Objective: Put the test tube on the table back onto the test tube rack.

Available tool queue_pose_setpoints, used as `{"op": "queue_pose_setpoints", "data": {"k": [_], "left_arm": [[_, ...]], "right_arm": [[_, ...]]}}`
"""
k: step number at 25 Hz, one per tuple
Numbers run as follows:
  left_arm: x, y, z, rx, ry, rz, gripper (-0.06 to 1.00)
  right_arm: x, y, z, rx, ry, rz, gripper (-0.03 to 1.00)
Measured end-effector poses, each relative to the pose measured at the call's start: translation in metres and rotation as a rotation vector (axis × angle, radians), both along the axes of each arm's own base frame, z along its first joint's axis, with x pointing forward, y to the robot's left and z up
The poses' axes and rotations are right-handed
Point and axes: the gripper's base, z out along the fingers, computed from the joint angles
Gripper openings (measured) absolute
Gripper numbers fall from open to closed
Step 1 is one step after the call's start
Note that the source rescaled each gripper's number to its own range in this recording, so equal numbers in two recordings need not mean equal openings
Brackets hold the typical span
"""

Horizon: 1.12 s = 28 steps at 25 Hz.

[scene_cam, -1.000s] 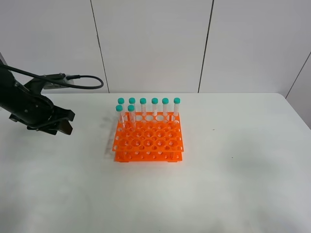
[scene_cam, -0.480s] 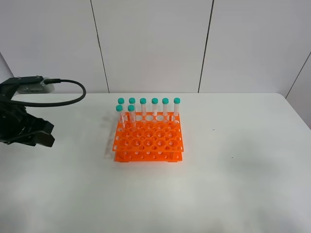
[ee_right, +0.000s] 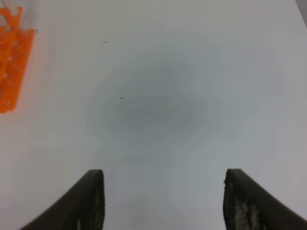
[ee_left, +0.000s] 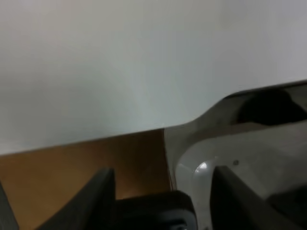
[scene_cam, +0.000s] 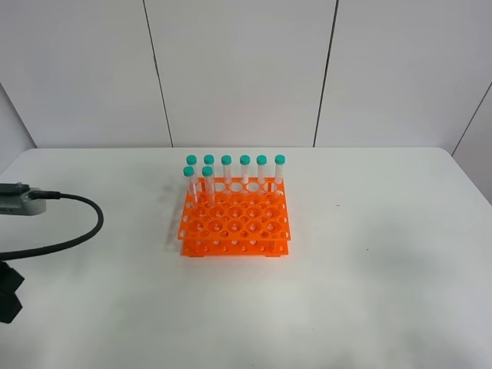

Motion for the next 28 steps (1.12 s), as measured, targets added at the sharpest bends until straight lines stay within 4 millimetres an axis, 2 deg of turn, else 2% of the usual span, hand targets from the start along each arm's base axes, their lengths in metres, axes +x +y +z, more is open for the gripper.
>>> {"op": "queue_pose_setpoints", "data": {"k": [5, 7, 17, 23, 28], "left_arm": [[-0.039, 0.001, -0.008, 0.002, -0.034, 0.051, 0.35], [-0.05, 0.001, -0.005, 0.001, -0.079, 0.058, 0.35], [-0.098, 0.0, 0.023, -0.009, -0.427, 0.058, 0.35], [-0.134, 0.001, 0.03, -0.016, -0.682, 0.06, 0.35], [-0.151, 0.001, 0.032, -0.023, -0.852, 0.065, 0.35]], "right_arm": [[0.0, 0.0, 0.0, 0.0, 0.0, 0.0, 0.74], [0.0, 0.0, 0.0, 0.0, 0.0, 0.0, 0.74], [0.0, 0.0, 0.0, 0.0, -0.001, 0.0, 0.74], [0.0, 0.0, 0.0, 0.0, -0.001, 0.0, 0.74], [0.0, 0.0, 0.0, 0.0, -0.001, 0.0, 0.74]]}}
